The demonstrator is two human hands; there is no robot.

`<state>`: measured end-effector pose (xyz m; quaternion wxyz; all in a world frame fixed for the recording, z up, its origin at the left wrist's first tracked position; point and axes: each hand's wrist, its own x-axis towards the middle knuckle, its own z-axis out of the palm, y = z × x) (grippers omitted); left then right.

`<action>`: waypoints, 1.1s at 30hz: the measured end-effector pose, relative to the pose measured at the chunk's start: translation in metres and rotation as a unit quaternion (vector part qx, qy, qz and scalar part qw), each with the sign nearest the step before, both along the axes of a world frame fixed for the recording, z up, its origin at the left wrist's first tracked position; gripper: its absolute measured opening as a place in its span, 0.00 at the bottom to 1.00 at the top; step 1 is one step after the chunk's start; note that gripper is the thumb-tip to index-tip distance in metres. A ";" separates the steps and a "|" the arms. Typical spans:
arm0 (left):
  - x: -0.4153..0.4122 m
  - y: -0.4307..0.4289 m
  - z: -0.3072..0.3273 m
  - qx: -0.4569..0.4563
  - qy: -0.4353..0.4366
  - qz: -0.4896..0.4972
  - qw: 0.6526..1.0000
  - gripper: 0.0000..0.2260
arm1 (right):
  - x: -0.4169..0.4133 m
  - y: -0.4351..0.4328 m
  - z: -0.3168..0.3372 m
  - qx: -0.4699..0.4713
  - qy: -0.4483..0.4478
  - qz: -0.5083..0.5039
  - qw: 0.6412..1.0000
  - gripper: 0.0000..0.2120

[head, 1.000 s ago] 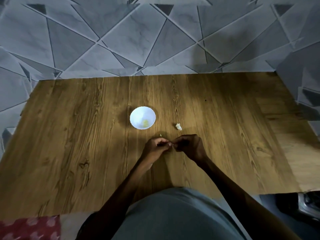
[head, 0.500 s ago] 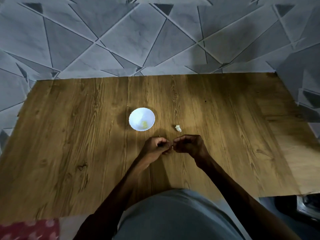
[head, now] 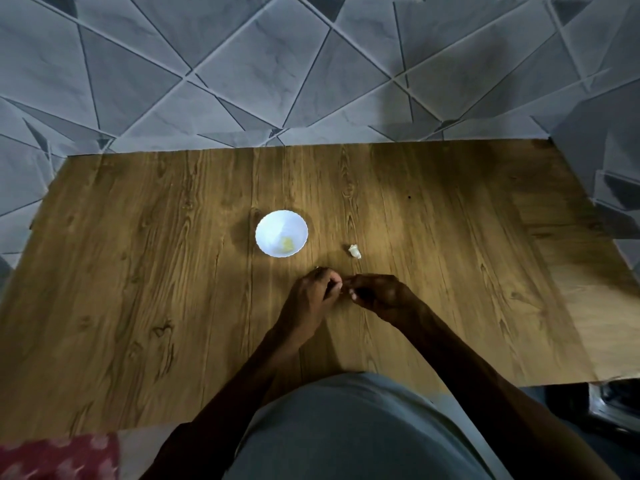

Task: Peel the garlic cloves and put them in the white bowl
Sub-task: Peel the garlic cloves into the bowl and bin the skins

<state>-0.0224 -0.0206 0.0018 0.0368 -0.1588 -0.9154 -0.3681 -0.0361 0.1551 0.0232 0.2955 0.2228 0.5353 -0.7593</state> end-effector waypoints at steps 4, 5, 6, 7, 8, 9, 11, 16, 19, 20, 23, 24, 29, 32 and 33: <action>-0.008 -0.003 0.017 0.258 -0.350 0.062 0.898 0.08 | 0.008 0.000 -0.006 0.141 0.231 0.030 0.962 0.06; -0.011 -0.007 0.020 0.295 -0.405 0.066 0.863 0.08 | 0.010 0.000 -0.006 0.171 0.269 0.039 0.947 0.05; -0.013 -0.010 0.024 0.324 -0.448 0.065 0.831 0.08 | 0.010 -0.002 -0.008 0.194 0.306 0.045 0.931 0.05; -0.015 -0.013 0.025 0.351 -0.484 0.070 0.799 0.07 | 0.011 -0.002 -0.008 0.216 0.338 0.055 0.914 0.04; -0.016 -0.014 0.026 0.380 -0.515 0.084 0.764 0.06 | 0.012 -0.003 -0.010 0.236 0.374 0.064 0.895 0.04; -0.017 -0.015 0.025 0.408 -0.543 0.107 0.726 0.05 | 0.014 -0.004 -0.008 0.264 0.408 0.078 0.870 0.04; -0.019 -0.016 0.023 0.456 -0.596 0.153 0.643 0.05 | 0.014 -0.003 -0.008 0.301 0.460 0.100 0.829 0.04; -0.014 -0.014 0.015 0.464 -0.588 0.165 0.642 0.08 | 0.015 -0.006 -0.011 0.351 0.464 0.123 0.804 0.04; -0.007 -0.005 0.010 0.340 -0.439 0.113 0.824 0.06 | 0.009 -0.006 -0.006 0.326 0.324 0.091 0.884 0.04; -0.003 -0.003 0.009 0.324 -0.399 0.104 0.852 0.06 | 0.006 -0.005 -0.003 0.286 0.271 0.091 0.915 0.06; 0.006 0.000 0.006 0.261 -0.279 0.057 0.922 0.06 | -0.010 -0.001 0.004 0.156 0.104 0.089 0.978 0.10; 0.008 0.000 0.006 0.215 -0.230 0.040 0.948 0.06 | -0.013 -0.003 0.009 0.090 -0.014 0.061 0.994 0.08; 0.018 -0.004 -0.001 -0.042 -0.048 -0.017 0.998 0.13 | -0.017 -0.004 0.011 -0.017 -0.218 0.031 0.975 0.07; 0.018 -0.006 -0.006 -0.059 -0.020 0.013 0.998 0.21 | -0.010 -0.008 0.011 -0.034 -0.221 0.003 0.975 0.06; 0.015 -0.005 -0.003 -0.006 -0.067 0.006 0.998 0.15 | -0.006 -0.011 0.010 -0.034 -0.185 -0.005 0.982 0.05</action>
